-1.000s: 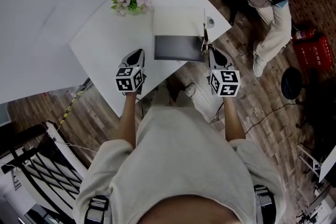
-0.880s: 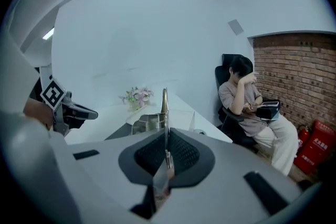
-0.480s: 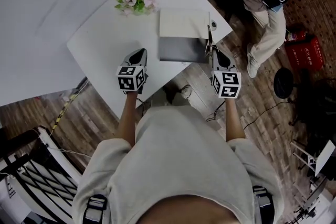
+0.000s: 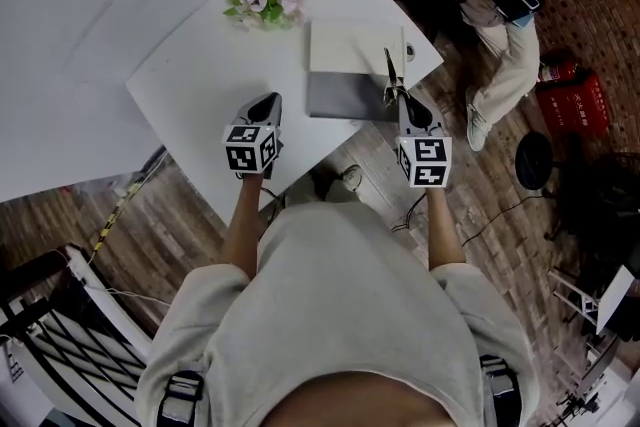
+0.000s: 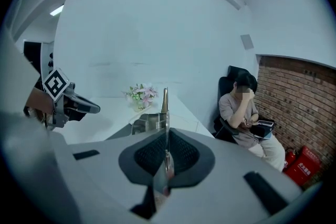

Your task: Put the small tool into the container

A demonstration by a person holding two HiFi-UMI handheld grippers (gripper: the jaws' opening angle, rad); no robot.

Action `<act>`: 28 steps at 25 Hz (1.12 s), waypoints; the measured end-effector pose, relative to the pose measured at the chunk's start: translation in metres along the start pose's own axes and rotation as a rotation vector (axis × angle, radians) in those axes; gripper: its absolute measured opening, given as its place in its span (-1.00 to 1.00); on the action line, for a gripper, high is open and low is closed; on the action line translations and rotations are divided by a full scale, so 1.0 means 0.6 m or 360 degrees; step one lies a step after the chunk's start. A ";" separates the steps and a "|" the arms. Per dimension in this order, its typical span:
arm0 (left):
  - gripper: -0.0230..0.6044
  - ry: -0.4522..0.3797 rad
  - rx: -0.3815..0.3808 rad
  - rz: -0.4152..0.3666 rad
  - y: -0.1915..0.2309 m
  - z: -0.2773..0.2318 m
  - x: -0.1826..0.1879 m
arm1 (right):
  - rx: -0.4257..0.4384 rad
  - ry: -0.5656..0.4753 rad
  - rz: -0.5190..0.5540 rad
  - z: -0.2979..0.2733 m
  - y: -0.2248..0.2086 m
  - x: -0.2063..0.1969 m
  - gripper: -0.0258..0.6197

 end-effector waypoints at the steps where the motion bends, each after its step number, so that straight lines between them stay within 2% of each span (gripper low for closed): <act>1: -0.89 -0.0001 0.0000 0.0003 0.003 0.001 -0.001 | 0.0005 -0.0002 0.0019 -0.002 0.006 0.002 -0.91; 11: -0.89 -0.0021 0.0022 0.0025 0.017 0.011 -0.003 | 0.0075 -0.0021 0.0291 -0.014 0.058 0.019 -0.91; 28: -0.89 -0.0028 0.0005 0.0023 0.024 0.011 -0.001 | 0.0109 -0.0115 0.1238 -0.033 0.125 0.001 -0.91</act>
Point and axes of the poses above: the fingertips, and each gripper's own axes: z backward along the fingers, y to its left, x out of its top, the point moved 2 cm from there along z, backward along the fingers, and after that the axes turned 14 degrees about -x, right-handed, at the moved point
